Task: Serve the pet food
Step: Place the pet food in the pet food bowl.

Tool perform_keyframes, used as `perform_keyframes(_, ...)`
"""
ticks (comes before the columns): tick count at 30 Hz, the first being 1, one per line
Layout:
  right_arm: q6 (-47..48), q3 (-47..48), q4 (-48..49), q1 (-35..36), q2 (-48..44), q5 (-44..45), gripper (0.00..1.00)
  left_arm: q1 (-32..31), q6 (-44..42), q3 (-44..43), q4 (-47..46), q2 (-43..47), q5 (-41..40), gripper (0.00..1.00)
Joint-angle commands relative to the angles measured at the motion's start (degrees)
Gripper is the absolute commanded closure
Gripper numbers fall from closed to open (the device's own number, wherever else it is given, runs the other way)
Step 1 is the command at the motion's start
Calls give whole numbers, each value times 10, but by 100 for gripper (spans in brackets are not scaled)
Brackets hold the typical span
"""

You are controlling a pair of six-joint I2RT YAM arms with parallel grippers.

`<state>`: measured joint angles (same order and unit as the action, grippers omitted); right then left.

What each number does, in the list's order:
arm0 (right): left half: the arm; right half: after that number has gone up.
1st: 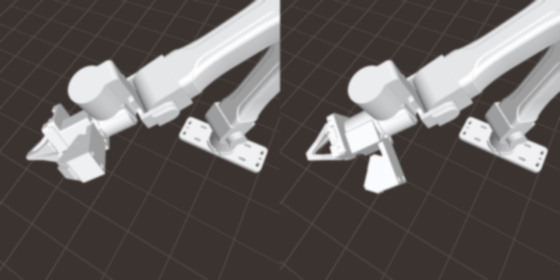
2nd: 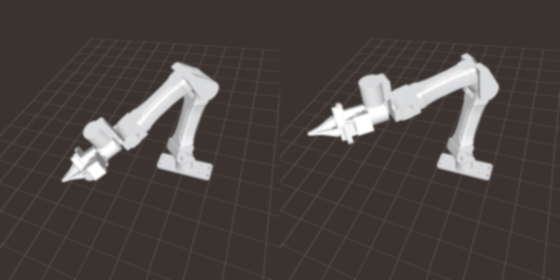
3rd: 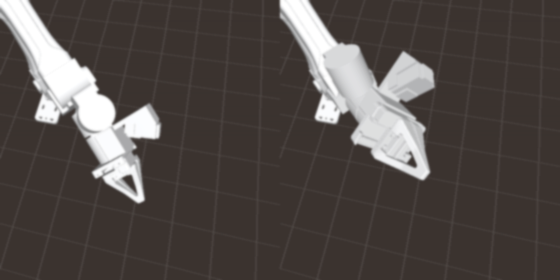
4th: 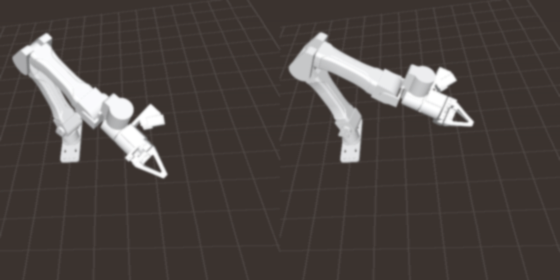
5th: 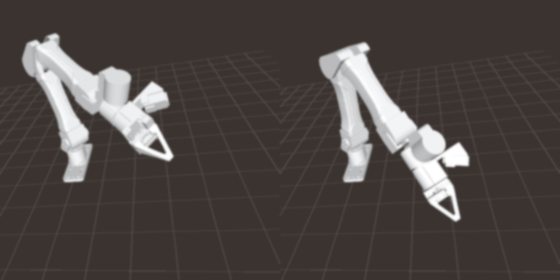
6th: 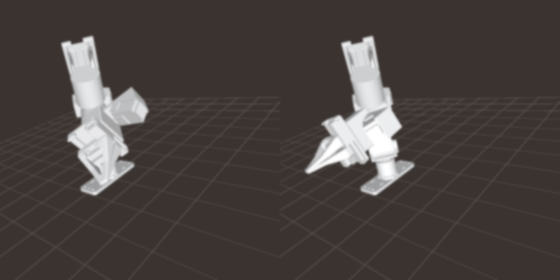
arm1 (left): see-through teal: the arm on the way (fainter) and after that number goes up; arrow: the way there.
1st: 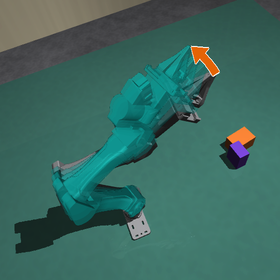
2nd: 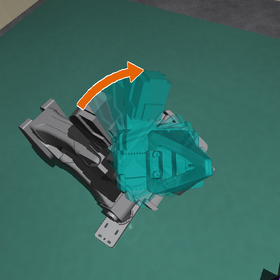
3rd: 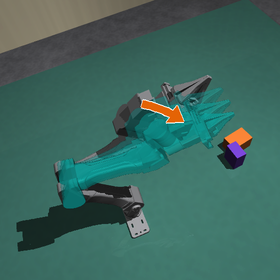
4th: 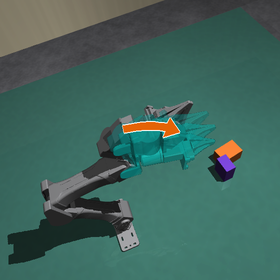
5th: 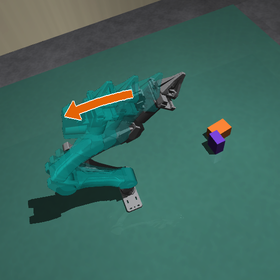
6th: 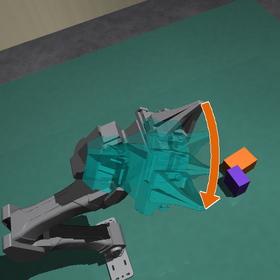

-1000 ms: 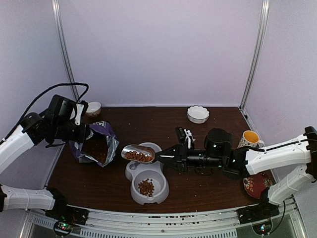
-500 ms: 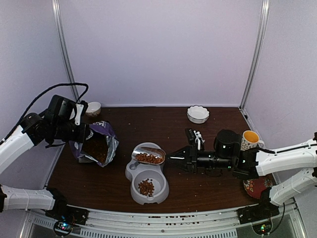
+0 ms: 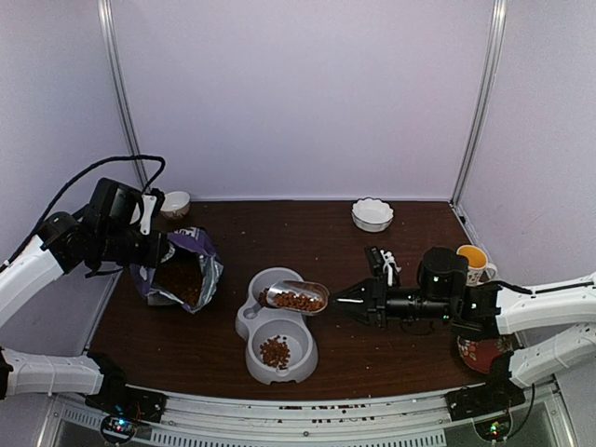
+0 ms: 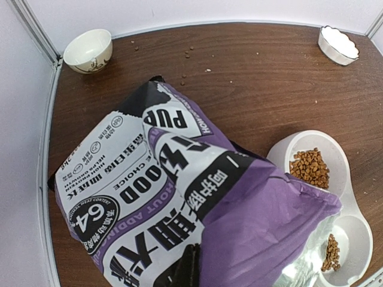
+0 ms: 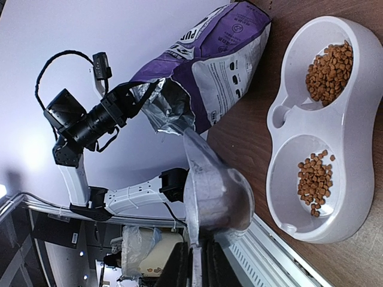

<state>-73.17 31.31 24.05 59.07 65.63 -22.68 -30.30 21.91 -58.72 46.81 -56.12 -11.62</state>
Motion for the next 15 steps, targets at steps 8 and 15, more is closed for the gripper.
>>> perform_keyframes(8,15,-18,-13,-13,-15,-10,100,23,-8,3,-29,5,-31,100)
perform_keyframes(15,44,-4,-82,-10,-7,-15,100,24,-8,4,-29,9,-30,100)
